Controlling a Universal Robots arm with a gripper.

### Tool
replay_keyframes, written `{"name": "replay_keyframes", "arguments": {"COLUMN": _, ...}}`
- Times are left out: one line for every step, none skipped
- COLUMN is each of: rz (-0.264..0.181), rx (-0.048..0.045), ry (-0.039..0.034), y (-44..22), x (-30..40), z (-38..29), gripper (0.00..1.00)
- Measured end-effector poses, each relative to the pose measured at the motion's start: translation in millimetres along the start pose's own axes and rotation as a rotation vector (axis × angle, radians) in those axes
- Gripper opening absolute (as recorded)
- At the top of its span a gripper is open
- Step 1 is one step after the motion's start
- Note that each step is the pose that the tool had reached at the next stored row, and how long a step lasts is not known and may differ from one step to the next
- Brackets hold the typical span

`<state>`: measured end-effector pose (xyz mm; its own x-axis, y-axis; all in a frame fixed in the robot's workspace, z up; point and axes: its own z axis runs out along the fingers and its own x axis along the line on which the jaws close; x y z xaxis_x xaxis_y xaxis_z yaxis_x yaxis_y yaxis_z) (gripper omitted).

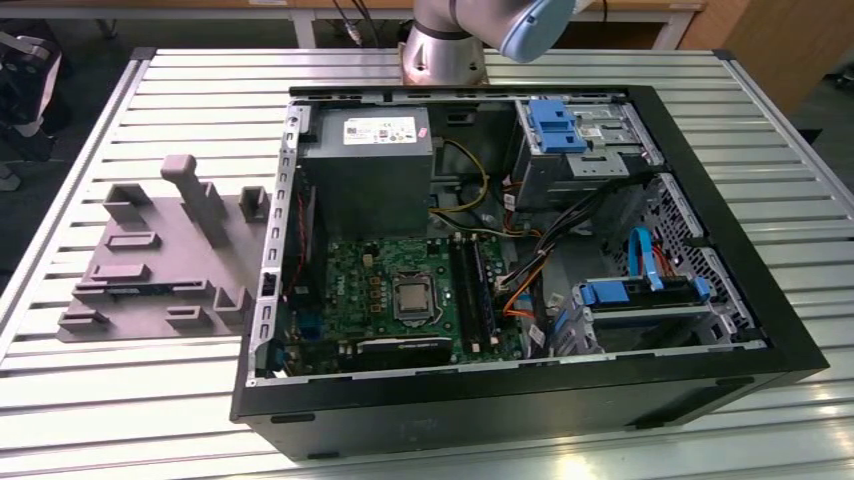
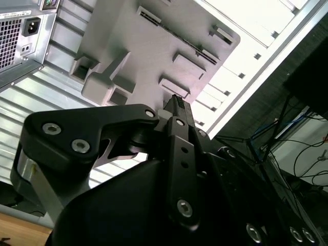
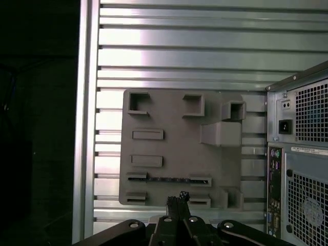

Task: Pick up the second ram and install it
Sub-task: 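Pick up the second ram and move it above second insertion slot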

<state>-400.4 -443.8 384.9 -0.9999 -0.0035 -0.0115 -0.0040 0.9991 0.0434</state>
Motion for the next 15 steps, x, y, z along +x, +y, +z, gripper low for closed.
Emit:
{"name": "replay_keyframes", "arguments": {"rz": -0.001, "rx": 0.0, "ry": 0.0, "y": 0.0, "x": 0.0, "z": 0.0, "gripper": 0.11}}
{"name": "replay_keyframes", "arguments": {"rz": -0.002, "rx": -0.0001, "ry": 0.0001, "y": 0.0, "x": 0.0, "z": 0.0, "gripper": 0.11}}
{"name": "replay_keyframes", "arguments": {"rz": -0.004, "rx": 0.0, "ry": 0.0002, "y": 0.0, "x": 0.0, "z": 0.0, "gripper": 0.11}}
{"name": "replay_keyframes", "arguments": {"rz": -0.005, "rx": -0.0001, "ry": 0.0002, "y": 0.0, "x": 0.0, "z": 0.0, "gripper": 0.11}}
{"name": "replay_keyframes", "arguments": {"rz": -0.006, "rx": -0.0001, "ry": 0.0002, "y": 0.0, "x": 0.0, "z": 0.0, "gripper": 0.11}}
{"name": "replay_keyframes", "arguments": {"rz": -0.007, "rx": -0.0001, "ry": 0.0003, "y": 0.0, "x": 0.0, "z": 0.0, "gripper": 0.11}}
{"name": "replay_keyframes", "arguments": {"rz": -0.009, "rx": -0.0001, "ry": 0.0004, "y": 0.0, "x": 0.0, "z": 0.0, "gripper": 0.11}}
{"name": "replay_keyframes", "arguments": {"rz": -0.01, "rx": -0.0001, "ry": 0.0004, "y": 0.0, "x": 0.0, "z": 0.0, "gripper": 0.11}}
{"name": "replay_keyframes", "arguments": {"rz": -0.011, "rx": -0.0001, "ry": 0.0005, "y": 0.0, "x": 0.0, "z": 0.0, "gripper": 0.11}}
{"name": "replay_keyframes", "arguments": {"rz": -0.013, "rx": -0.0002, "ry": 0.0005, "y": 0.0, "x": 0.0, "z": 0.0, "gripper": 0.11}}
{"name": "replay_keyframes", "arguments": {"rz": -0.014, "rx": -0.0001, "ry": 0.0006, "y": 0.0, "x": 0.0, "z": 0.0, "gripper": 0.11}}
{"name": "replay_keyframes", "arguments": {"rz": -0.015, "rx": -0.0002, "ry": 0.0006, "y": 0.0, "x": 0.0, "z": 0.0, "gripper": 0.11}}
{"name": "replay_keyframes", "arguments": {"rz": -0.016, "rx": -0.0002, "ry": 0.0007, "y": 0.0, "x": 0.0, "z": 0.0, "gripper": 0.11}}
{"name": "replay_keyframes", "arguments": {"rz": -0.017, "rx": -0.0002, "ry": 0.0008, "y": 0.0, "x": 0.0, "z": 0.0, "gripper": 0.11}}
{"name": "replay_keyframes", "arguments": {"rz": -0.018, "rx": -0.0002, "ry": 0.0008, "y": 0.0, "x": 0.0, "z": 0.0, "gripper": 0.11}}
